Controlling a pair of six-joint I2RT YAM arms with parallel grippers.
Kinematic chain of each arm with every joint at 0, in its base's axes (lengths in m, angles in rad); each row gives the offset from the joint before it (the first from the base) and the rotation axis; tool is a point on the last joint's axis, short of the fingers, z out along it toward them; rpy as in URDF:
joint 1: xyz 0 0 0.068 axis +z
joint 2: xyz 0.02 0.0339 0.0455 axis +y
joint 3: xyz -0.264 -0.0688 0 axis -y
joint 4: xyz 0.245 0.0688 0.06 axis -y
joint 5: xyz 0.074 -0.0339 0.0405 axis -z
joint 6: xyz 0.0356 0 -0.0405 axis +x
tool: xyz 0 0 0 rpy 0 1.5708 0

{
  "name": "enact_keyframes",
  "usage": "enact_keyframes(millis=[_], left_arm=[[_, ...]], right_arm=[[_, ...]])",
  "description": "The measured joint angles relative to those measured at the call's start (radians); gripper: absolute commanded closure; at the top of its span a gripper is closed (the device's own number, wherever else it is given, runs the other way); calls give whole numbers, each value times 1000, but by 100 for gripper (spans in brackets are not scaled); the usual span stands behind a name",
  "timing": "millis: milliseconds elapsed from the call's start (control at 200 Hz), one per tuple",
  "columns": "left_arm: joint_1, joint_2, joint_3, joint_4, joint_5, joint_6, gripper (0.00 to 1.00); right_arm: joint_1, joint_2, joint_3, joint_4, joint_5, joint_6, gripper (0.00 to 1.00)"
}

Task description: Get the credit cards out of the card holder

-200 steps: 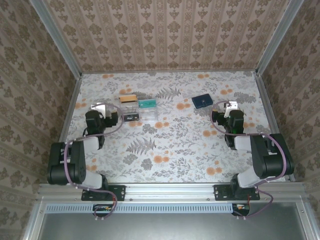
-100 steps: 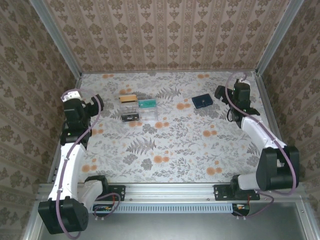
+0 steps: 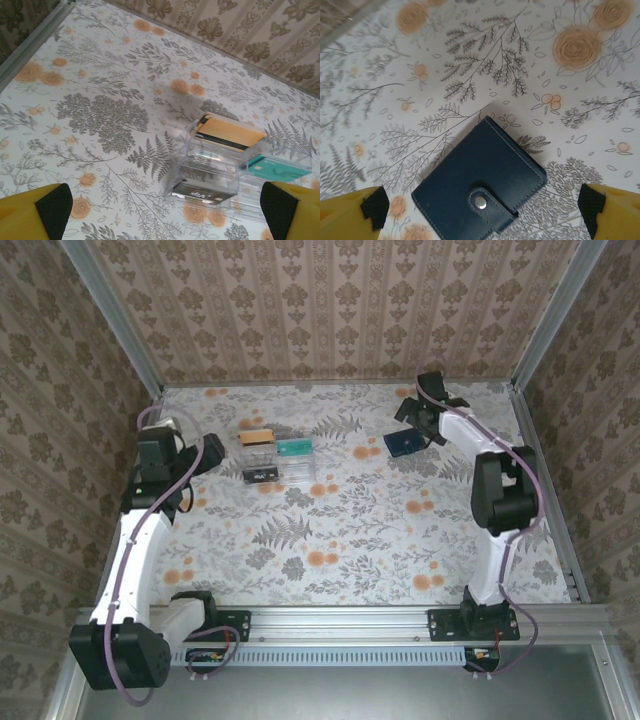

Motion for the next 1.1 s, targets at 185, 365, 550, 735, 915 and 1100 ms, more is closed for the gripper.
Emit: enact_keyframes(millis=[185,365,550,735,915,1100], left_arm=[[-51,32,21,-8,10,1,0],[-59,44,21,-10,15,2,0],[-66,62,21,-10,15,5,0],[-66,71,21,-10,16,5,0],[-66,73,21,-10,18,5,0],[-66,73,21,-10,18,5,0]], right_arm=[[26,121,119,-144,95,84,4],[33,192,164,-210,110,145,6],[45,217,172,-211,105,163,13],[63,220,180,-207,71,181,30],[71,204,127,-152,46,182,47],[79,150,43,-101,17,164,66]])
